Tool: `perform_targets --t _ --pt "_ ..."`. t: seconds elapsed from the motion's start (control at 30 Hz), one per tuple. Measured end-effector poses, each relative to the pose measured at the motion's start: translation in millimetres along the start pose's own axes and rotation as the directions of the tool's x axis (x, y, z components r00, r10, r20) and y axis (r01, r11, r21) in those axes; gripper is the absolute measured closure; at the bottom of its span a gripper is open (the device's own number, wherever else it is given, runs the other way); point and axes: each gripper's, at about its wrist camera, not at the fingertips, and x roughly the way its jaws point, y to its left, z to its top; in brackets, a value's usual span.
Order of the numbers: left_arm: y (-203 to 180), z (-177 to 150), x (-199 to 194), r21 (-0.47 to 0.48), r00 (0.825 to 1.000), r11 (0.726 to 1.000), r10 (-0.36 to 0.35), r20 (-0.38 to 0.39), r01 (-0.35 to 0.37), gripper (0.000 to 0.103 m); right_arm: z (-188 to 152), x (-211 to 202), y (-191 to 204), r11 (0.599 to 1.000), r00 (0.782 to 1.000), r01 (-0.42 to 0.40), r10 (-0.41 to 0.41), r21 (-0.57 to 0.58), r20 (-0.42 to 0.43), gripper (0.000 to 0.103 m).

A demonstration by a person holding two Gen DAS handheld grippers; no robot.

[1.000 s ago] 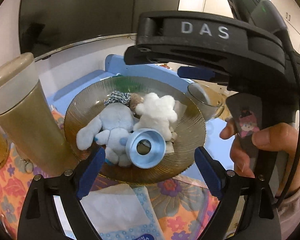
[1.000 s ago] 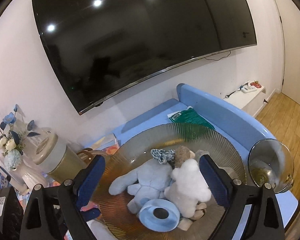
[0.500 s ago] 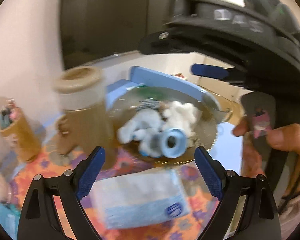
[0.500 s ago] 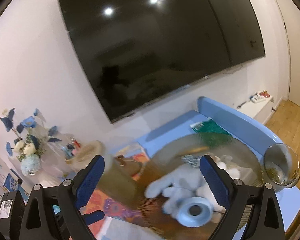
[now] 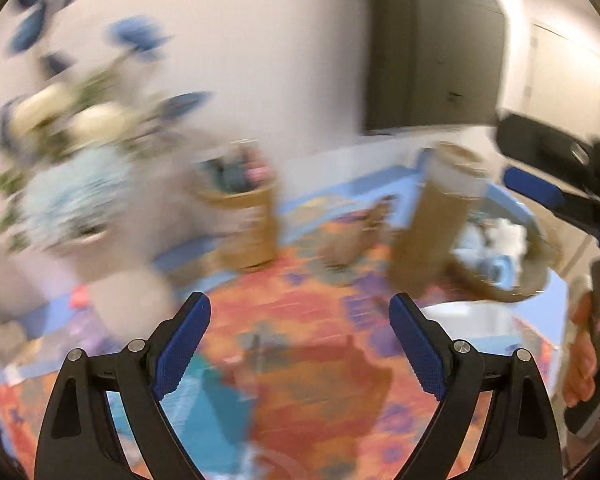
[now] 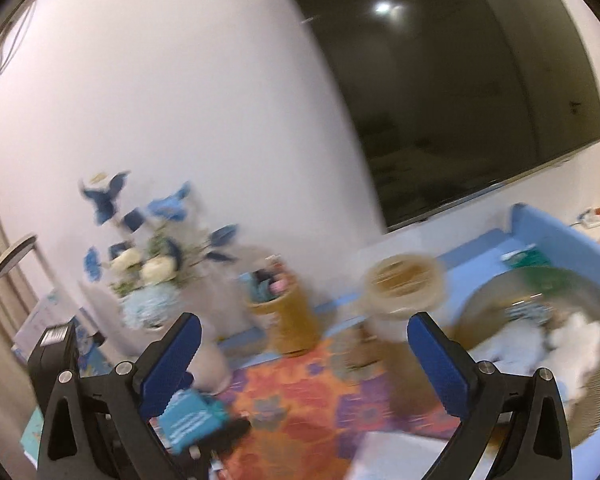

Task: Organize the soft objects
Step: 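Grasp the white wet-wipe pack with the left gripper while the right grasps the blue cloth bag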

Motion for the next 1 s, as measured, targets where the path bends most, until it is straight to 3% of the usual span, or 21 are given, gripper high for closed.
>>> perform_targets --t 0.13,0.3,0.47,0.6,0.73,0.83,0.9,1.0 --pt "70 -16 -6 -0.063 0.993 0.992 0.111 -0.035 -0.113 0.012 -21 28 32 0.996 0.995 -0.083 0.081 -0.025 -0.059 0.000" --pt "144 -43 -13 -0.130 0.981 0.974 0.175 -0.079 -0.184 0.013 -52 65 69 0.985 0.977 -0.160 0.148 -0.066 -0.154 0.000" --pt "184 -65 -7 -0.059 0.963 0.969 0.230 -0.138 -0.239 0.013 -84 97 98 0.972 0.948 -0.218 0.189 -0.091 -0.255 0.000" --pt "200 -77 0 -0.018 0.971 0.985 0.168 -0.171 -0.174 0.013 -108 118 117 0.960 0.925 -0.249 0.195 -0.131 -0.326 0.000" --pt "206 -82 10 0.046 0.976 0.997 0.072 -0.204 -0.064 0.013 -134 134 136 0.936 0.901 -0.283 0.184 -0.210 -0.393 0.000" --pt "200 -80 23 0.123 0.963 0.992 0.009 -0.271 0.025 0.013 -157 144 146 0.905 0.877 -0.317 0.166 -0.283 -0.451 0.000" --pt "191 -79 33 0.208 0.948 0.977 0.028 -0.318 0.041 0.013 -169 150 149 0.892 0.867 -0.325 0.149 -0.314 -0.476 0.000" --pt "173 -77 47 0.361 0.931 0.932 0.112 -0.347 0.022 0.013 -181 160 148 0.887 0.863 -0.317 0.123 -0.336 -0.490 0.000"
